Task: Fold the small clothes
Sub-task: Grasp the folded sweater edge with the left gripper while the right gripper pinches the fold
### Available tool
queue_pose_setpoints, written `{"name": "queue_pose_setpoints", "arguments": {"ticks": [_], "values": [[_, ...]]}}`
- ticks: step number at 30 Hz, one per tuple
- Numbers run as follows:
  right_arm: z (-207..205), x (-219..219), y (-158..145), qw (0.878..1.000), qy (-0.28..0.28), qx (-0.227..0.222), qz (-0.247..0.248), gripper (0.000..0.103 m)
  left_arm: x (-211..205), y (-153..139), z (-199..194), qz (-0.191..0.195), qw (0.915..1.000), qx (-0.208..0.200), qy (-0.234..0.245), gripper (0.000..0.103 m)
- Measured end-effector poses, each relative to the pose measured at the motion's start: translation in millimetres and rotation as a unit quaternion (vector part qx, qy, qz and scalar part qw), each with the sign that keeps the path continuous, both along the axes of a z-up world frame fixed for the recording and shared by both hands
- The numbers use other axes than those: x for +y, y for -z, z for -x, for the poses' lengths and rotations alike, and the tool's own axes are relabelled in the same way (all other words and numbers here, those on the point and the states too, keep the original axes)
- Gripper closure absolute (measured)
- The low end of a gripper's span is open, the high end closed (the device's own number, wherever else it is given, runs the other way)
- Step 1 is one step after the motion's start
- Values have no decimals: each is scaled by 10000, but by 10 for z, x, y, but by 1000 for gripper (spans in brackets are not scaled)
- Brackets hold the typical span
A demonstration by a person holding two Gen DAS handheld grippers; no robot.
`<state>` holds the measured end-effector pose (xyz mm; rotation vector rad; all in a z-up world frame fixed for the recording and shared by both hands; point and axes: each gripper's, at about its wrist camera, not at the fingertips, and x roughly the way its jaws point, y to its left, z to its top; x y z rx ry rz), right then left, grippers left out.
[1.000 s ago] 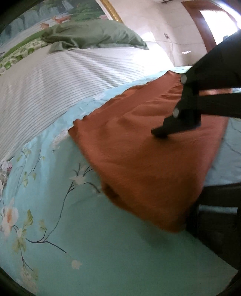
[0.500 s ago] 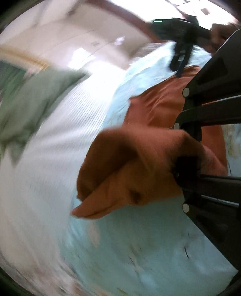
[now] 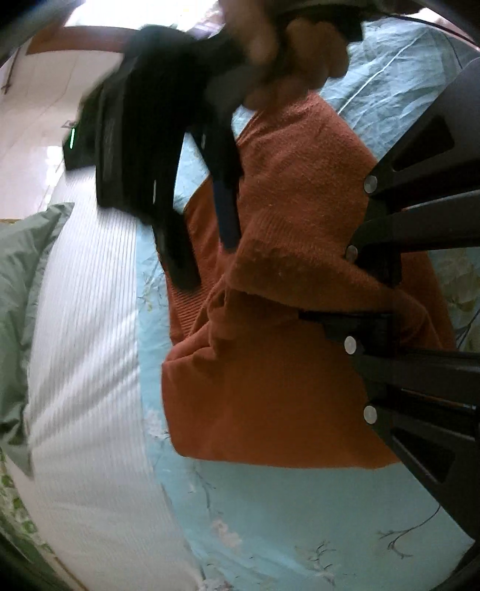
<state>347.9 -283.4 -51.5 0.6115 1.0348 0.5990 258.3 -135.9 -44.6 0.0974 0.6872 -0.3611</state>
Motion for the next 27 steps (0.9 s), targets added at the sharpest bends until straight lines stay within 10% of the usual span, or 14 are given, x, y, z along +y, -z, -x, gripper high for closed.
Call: {"name": "queue_pose_setpoints", "arguments": {"ticks": [4, 6, 16, 27], "values": [[-353, 293, 49, 9995, -216, 82, 200, 34, -82, -10, 92, -211, 9997, -101, 108, 96], [-484, 410, 44, 9986, -235, 43, 470, 88, -80, -9, 104, -225, 9996, -93, 126, 96], [115, -137, -767, 9876, 183, -1447, 583, 88, -330, -493, 281, 206, 9971, -458, 577, 96], [193, -958, 11, 9912, 907, -575, 768, 88, -1113, -111, 155, 302, 9907, 236, 1302, 96]]}}
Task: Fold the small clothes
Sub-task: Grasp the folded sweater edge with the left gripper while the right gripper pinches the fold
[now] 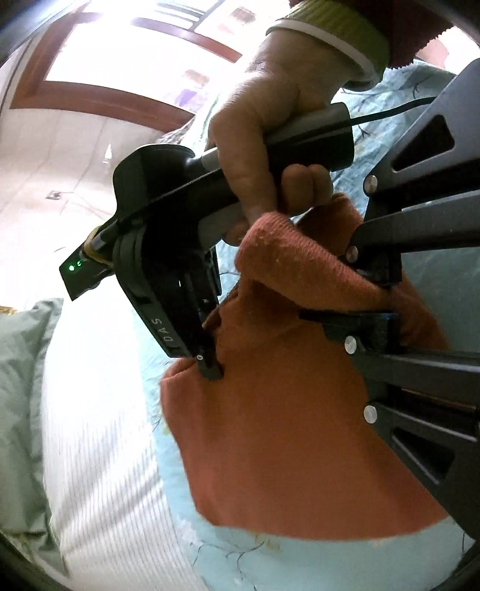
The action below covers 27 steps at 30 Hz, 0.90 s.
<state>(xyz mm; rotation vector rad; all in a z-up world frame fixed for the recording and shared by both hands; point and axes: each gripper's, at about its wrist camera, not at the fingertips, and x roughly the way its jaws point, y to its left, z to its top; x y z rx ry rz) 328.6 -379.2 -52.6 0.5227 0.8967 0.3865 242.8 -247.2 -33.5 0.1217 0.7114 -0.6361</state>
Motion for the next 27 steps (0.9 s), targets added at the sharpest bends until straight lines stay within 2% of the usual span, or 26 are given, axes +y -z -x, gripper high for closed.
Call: {"name": "queue_pose_setpoints", "arguments": {"ticks": [5, 8, 9, 10, 11, 12, 13, 14, 15, 17, 19, 22, 27], "values": [[-22, 3, 36, 10000, 16, 22, 86, 87, 2, 24, -119, 28, 9997, 222, -6, 91], [32, -34, 0, 9999, 137, 28, 44, 80, 80, -17, -189, 154, 9993, 352, -43, 89], [80, -62, -37, 9997, 222, -6, 67, 78, 135, -6, -198, 197, 9989, 424, -61, 83], [125, -74, -70, 9995, 295, -47, 125, 75, 212, -9, -194, 251, 9984, 506, -99, 72], [176, -90, -112, 9990, 393, -93, 216, 65, 270, -13, -217, 292, 9980, 549, -115, 67], [250, -119, -161, 9981, 517, -140, 317, 50, 366, -47, -186, 372, 9975, 579, -146, 59], [309, -142, -192, 9975, 591, -170, 360, 44, 450, -80, -150, 403, 9972, 594, -210, 46], [358, -161, -211, 9972, 627, -200, 369, 36, 559, -105, -125, 441, 9968, 613, -280, 41], [413, -173, -229, 9970, 631, -237, 369, 36, 686, -142, -92, 511, 9960, 628, -372, 33], [482, -173, -221, 9977, 560, -190, 342, 35, 928, -187, -66, 660, 9939, 660, -587, 29], [501, -165, -162, 9984, 480, -35, 287, 34, 1219, -185, -122, 809, 9897, 777, -893, 21], [470, -137, -64, 9987, 400, 158, 256, 34, 1586, -115, -350, 1062, 9798, 1042, -1337, 21], [370, -90, 46, 9988, 321, 353, 65, 34, 2026, 207, -873, 1756, 9493, 1965, -1711, 21]]}}
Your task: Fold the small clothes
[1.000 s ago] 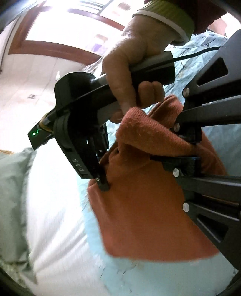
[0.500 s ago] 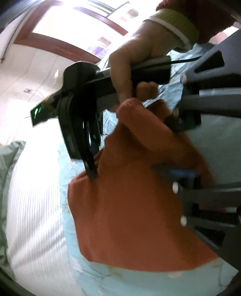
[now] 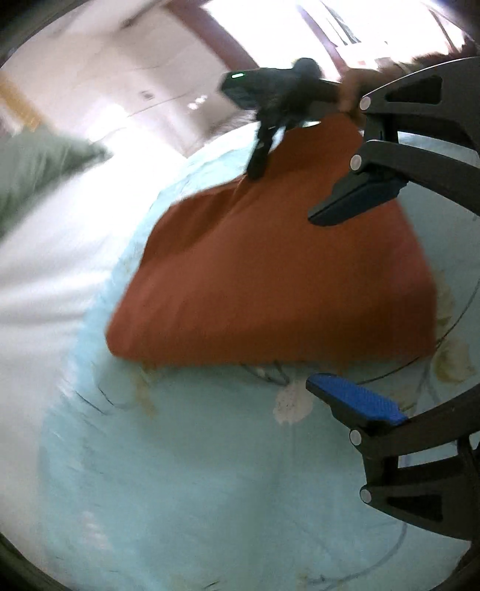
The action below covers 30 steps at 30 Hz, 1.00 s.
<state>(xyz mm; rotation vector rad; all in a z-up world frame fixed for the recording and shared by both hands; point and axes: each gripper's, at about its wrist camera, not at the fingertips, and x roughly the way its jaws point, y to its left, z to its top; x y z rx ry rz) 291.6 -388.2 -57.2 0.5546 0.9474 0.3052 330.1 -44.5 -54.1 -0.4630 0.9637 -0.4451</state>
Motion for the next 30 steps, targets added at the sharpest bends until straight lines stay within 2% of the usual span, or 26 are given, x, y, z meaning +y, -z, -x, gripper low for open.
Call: {"name": "queue_pose_setpoints", "arguments": {"ticks": [4, 5, 6, 8, 9, 11, 12, 13, 15, 19, 23, 27, 30], "values": [[-87, 19, 86, 9996, -101, 92, -244, 34, 79, 203, -299, 386, 9988, 282, -79, 22], [-101, 25, 97, 9995, -126, 103, -274, 36, 25, 255, -383, 464, 9982, 364, -52, 22], [-116, 38, 105, 9994, -156, 126, -295, 50, -11, 320, -463, 548, 9974, 467, 3, 26], [-138, 79, 168, 9982, -187, 247, -512, 63, -105, 430, -528, 550, 9974, 468, 42, 37], [-138, 98, 189, 9978, -172, 259, -585, 66, -154, 442, -577, 607, 9972, 397, 156, 54], [-113, 191, 166, 9981, -176, 227, -548, 70, -178, 451, -604, 581, 9976, 347, 137, 65], [-73, 247, 111, 9983, -171, 180, -526, 72, -165, 415, -566, 624, 9976, 262, 151, 76], [-46, 290, 64, 9983, -189, 122, -529, 74, -148, 372, -510, 672, 9974, 188, 164, 80], [24, 437, -35, 9972, -350, -11, -667, 76, -52, 222, -371, 697, 9974, -41, 152, 81], [164, 1046, -156, 9928, -932, -230, -713, 76, 310, -151, 130, 358, 9981, -502, 39, 82], [244, 1721, -168, 9824, -1490, -407, -1047, 77, 842, -401, 622, 37, 9967, -760, -276, 82], [272, 2295, -70, 9725, -1893, -389, -1301, 77, 1411, -524, 1043, -139, 9938, -851, -704, 82], [257, 2586, 58, 9704, -2043, -212, -1273, 77, 1713, -444, 1246, -206, 9917, -797, -989, 82]]}}
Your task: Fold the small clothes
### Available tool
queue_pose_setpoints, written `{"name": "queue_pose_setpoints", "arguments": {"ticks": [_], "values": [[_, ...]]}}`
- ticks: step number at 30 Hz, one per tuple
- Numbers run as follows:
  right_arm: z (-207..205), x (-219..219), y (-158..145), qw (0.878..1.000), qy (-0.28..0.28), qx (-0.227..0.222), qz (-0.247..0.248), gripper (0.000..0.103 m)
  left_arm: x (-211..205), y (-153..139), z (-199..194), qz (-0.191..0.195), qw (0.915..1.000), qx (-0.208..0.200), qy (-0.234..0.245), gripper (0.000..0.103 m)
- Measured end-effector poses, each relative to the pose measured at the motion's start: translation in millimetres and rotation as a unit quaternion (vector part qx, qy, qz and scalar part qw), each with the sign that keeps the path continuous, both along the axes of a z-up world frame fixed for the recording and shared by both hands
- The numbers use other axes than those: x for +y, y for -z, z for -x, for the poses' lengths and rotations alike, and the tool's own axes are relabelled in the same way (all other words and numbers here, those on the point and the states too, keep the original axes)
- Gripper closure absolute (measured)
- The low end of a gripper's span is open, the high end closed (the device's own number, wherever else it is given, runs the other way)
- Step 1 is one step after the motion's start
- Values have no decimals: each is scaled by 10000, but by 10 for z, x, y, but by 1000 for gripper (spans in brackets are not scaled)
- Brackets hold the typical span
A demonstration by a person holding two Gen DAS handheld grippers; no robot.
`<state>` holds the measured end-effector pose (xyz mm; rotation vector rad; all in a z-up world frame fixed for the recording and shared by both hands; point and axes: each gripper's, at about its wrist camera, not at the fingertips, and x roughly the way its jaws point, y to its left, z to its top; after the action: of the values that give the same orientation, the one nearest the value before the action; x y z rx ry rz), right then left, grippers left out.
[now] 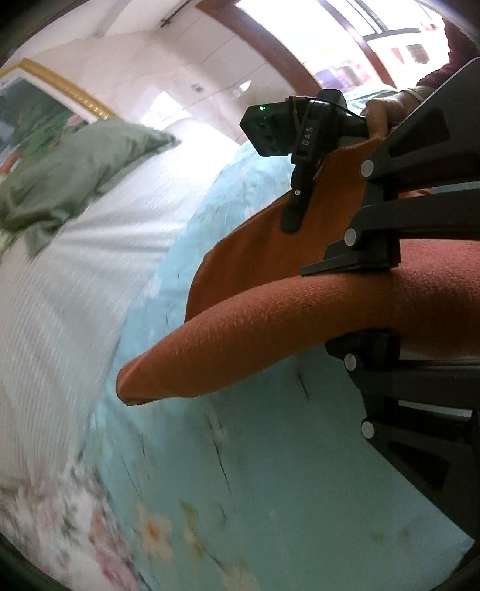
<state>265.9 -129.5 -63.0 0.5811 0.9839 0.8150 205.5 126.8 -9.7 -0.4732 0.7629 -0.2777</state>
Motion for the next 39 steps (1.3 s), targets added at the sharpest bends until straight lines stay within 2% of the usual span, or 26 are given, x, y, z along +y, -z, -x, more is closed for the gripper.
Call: {"name": "queue_pose_setpoints", "arguments": {"ticks": [3, 5, 8, 9, 11, 13, 15, 16, 18, 22, 23, 24, 26, 29, 30, 33, 35, 37, 39], "values": [[3, 126, 191, 9991, 2, 125, 404, 77, 166, 267, 93, 77, 9990, 301, -308, 81], [6, 99, 285, 9989, 85, 242, 398, 74, 250, 481, 125, 61, 9972, 527, -521, 79], [61, 24, 256, 9979, 255, 252, 546, 60, 354, 691, 161, 283, 9946, 721, -685, 60], [68, 27, 209, 9970, 326, 200, 678, 57, 375, 693, 167, 293, 9940, 751, -734, 54], [103, -15, 103, 9937, 552, 35, 972, 46, 388, 643, 190, 234, 9939, 728, -791, 53], [128, -74, -63, 9873, 897, -288, 1275, 46, 383, 579, 238, 115, 9942, 599, -882, 54], [135, -100, -209, 9836, 1058, -594, 1333, 46, 387, 477, 318, -10, 9943, 426, -974, 54], [109, -80, -257, 9844, 991, -657, 1299, 47, 392, 422, 372, -48, 9944, 307, -1009, 54], [28, 37, -308, 9853, 767, -708, 1351, 62, 387, 330, 477, -47, 9952, 106, -971, 56], [-201, 317, -204, 9797, 477, -543, 1868, 69, 268, 220, 566, -93, 9980, -115, -617, 56], [-241, 346, -169, 9795, 424, -473, 1912, 86, 277, 223, 582, -137, 9981, -123, -585, 56], [-262, 342, -156, 9809, 381, -437, 1855, 86, 236, 223, 577, -222, 9981, -124, -562, 56], [-193, 268, -276, 9845, 408, -653, 1577, 87, 183, 203, 540, -299, 9982, -111, -510, 56], [-64, 91, -428, 9842, 651, -900, 1382, 87, 187, 141, 532, -165, 9990, -272, -325, 58], [-71, 51, -389, 9837, 690, -865, 1421, 87, 169, 134, 529, -123, 9992, -303, -238, 58], [-189, 8, -80, 9816, 774, -440, 1687, 87, 61, 227, 441, -395, 9990, -107, -162, 62], [-247, 13, 92, 9838, 771, -252, 1596, 86, -1, 333, 382, -569, 9982, 47, -180, 66], [-260, 12, 112, 9850, 830, -234, 1493, 84, -12, 433, 342, -586, 9980, 149, -194, 67], [-243, 49, 46, 9816, 844, -305, 1686, 81, -7, 475, 339, -590, 9979, 168, -208, 68]]}}
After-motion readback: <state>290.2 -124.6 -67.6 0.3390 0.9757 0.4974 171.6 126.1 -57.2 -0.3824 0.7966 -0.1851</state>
